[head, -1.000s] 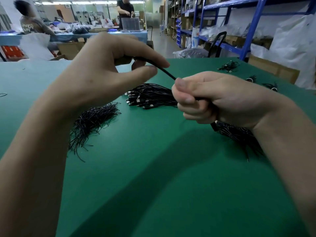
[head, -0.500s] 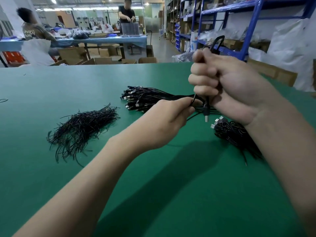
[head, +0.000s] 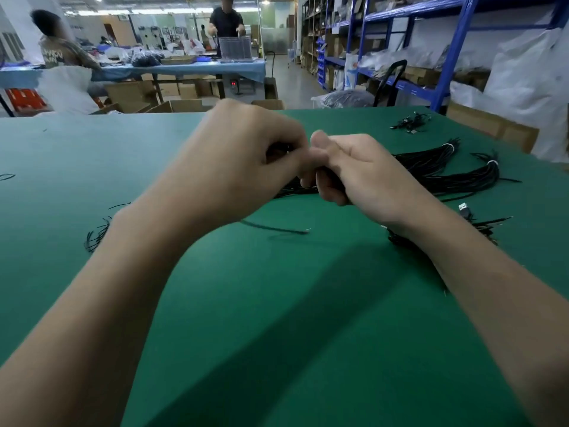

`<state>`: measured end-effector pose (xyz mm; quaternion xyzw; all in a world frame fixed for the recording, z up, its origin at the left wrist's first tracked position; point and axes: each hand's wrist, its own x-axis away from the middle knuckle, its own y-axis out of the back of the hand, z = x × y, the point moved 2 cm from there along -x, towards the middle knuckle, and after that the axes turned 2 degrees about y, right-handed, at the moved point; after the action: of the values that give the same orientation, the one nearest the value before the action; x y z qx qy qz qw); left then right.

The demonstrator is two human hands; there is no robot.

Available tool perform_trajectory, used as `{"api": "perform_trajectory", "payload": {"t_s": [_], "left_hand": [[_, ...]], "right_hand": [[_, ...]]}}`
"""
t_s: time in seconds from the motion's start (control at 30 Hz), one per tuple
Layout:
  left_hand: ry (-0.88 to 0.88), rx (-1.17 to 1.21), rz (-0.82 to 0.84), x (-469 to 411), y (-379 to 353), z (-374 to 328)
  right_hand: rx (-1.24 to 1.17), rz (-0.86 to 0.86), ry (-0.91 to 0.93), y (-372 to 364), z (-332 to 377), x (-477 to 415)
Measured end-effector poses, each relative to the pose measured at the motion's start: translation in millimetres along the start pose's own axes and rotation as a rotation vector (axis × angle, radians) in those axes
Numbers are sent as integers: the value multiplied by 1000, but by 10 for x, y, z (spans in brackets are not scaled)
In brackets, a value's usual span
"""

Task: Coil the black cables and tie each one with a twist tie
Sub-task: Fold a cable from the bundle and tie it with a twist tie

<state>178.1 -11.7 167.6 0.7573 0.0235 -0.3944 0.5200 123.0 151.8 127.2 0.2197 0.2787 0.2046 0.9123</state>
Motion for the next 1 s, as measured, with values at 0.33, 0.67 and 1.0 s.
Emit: {"api": "perform_trajectory", "payload": {"t_s": [0.33,0.67,1.0], "left_hand": [[143,619,-196,6,-196,225],[294,716,67,67,-827,-20],[142,36,206,17,-441,-63]], "right_hand": [[-967,545,-43,-21,199,124],[-1025,-111,-21,78,182,-32],[41,-282,30,156,-36,-44]]}}
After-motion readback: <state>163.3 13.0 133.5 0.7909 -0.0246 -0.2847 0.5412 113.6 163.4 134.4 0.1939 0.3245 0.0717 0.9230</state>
